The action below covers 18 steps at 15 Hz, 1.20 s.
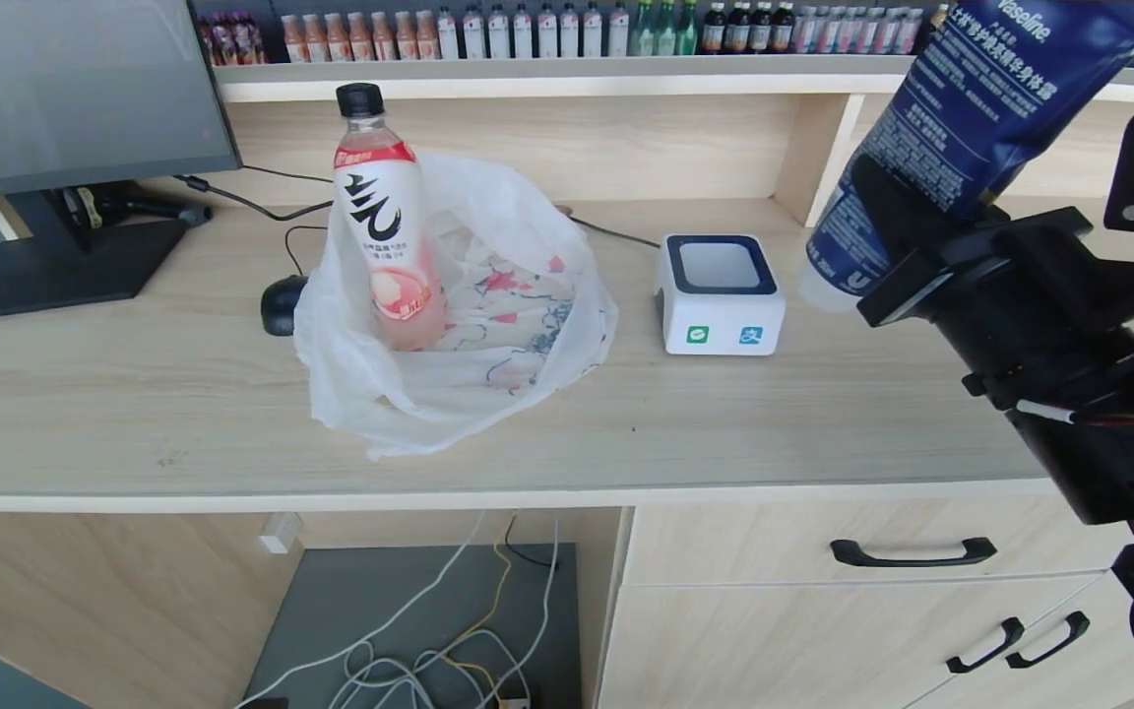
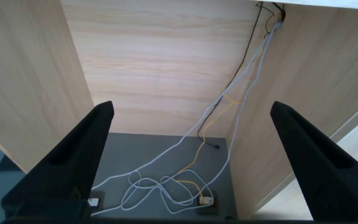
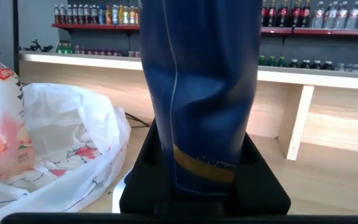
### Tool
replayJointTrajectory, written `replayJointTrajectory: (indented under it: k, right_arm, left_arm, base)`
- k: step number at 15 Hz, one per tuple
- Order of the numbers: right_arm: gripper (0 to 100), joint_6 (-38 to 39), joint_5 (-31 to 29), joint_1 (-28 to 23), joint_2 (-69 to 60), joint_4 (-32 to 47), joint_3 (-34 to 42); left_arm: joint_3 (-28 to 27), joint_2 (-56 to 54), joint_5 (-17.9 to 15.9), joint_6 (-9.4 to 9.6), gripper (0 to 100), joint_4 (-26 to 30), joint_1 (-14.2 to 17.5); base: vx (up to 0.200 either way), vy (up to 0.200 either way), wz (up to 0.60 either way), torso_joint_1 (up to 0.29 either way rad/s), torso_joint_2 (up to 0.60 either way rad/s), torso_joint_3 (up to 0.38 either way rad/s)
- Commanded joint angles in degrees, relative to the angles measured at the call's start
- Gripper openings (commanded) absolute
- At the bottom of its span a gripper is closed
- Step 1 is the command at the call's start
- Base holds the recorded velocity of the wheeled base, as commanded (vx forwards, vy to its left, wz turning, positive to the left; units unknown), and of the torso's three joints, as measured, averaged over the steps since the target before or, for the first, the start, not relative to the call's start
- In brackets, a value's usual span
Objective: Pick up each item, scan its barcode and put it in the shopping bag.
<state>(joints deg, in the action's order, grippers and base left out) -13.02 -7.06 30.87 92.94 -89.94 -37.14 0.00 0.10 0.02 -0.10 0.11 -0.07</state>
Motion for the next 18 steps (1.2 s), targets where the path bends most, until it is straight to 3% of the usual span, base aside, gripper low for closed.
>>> replayJointTrajectory:
  k: [1, 6, 8, 11, 13, 18]
  right_arm:
    - [0, -1.5, 0.0, 0.4, 0.0, -0.1, -0.2]
    - [0, -2.9, 0.1, 0.7, -0.4, -0.1, 1.5]
    - [0, -7.8, 1.0, 2.2, 0.0, -0.1, 1.0]
    - [0, -14.3, 5.5, 1.2, 4.4, -0.1, -7.6]
    - [0, -23.2, 13.4, -2.6, 5.9, 0.0, -12.3]
    - [0, -39.1, 29.8, -3.2, 10.8, 0.9, -16.4]
  left_arm:
    - [0.0, 0.0, 0.0, 0.10, 100, 0.0, 0.0]
    - [0.0, 0.0, 0.0, 0.10, 100, 0.0, 0.1]
    - [0.0, 0.0, 0.0, 0.10, 100, 0.0, 0.0]
    - [0.0, 0.0, 0.0, 0.10, 100, 0.0, 0.0]
    - [0.0, 0.0, 0.0, 0.10, 100, 0.0, 0.1]
    - [0.0, 0.0, 0.0, 0.10, 100, 0.0, 0.1]
  base:
    - [0.000, 0.000, 0.00, 0.000, 0.00, 0.000]
    - [0.000, 0.000, 0.00, 0.000, 0.00, 0.000]
    - [0.000, 0.000, 0.00, 0.000, 0.00, 0.000]
    - [0.000, 0.000, 0.00, 0.000, 0.00, 0.000]
    - [0.000, 0.000, 0.00, 0.000, 0.00, 0.000]
    - [0.000, 0.000, 0.00, 0.000, 0.00, 0.000]
